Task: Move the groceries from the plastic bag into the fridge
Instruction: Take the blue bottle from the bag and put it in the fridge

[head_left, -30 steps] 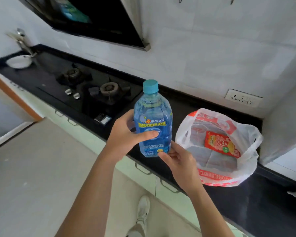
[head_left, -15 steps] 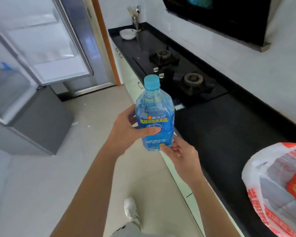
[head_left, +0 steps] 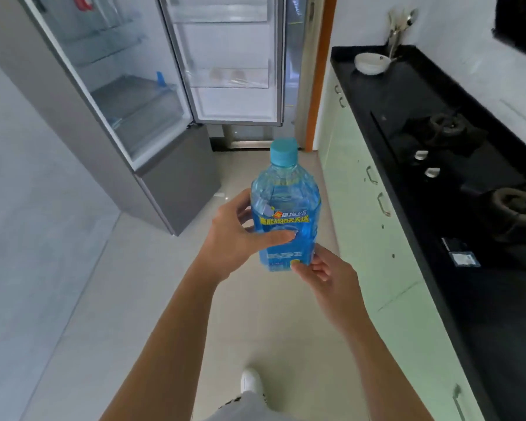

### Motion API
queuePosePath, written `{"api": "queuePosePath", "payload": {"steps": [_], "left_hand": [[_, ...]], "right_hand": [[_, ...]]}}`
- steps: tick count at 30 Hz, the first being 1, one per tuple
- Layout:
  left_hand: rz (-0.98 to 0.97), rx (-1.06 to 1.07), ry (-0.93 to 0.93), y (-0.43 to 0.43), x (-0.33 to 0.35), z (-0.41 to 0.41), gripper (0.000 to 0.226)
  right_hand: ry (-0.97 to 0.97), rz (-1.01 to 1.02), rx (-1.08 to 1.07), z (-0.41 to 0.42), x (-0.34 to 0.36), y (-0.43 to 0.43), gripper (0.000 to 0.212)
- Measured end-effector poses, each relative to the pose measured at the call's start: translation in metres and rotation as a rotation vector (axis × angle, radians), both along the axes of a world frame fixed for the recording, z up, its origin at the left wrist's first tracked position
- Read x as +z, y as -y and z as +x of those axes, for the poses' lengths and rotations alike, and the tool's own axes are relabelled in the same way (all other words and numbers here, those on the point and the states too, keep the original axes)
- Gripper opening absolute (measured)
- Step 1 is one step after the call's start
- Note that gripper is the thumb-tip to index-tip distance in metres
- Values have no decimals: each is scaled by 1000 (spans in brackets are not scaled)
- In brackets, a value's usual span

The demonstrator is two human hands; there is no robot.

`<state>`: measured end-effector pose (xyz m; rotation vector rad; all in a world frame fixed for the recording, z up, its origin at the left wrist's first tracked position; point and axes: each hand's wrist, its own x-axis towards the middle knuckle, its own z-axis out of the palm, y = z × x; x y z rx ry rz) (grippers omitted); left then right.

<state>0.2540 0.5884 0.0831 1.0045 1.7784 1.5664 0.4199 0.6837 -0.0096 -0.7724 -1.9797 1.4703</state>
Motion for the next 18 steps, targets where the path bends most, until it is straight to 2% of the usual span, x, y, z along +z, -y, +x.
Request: {"api": "queuePosePath", "payload": {"steps": [8, 14, 18], "left_hand": [[3, 117, -4, 6, -10, -108, 59], [16, 221, -1, 6, -15, -159, 61], [17, 268, 8, -5, -19, -191, 58]], "right_hand": [[4, -27, 118, -124, -12, -16, 30], [8, -53, 214, -188, -18, -32, 40], [28, -79, 289, -222, -22, -49, 37]]}}
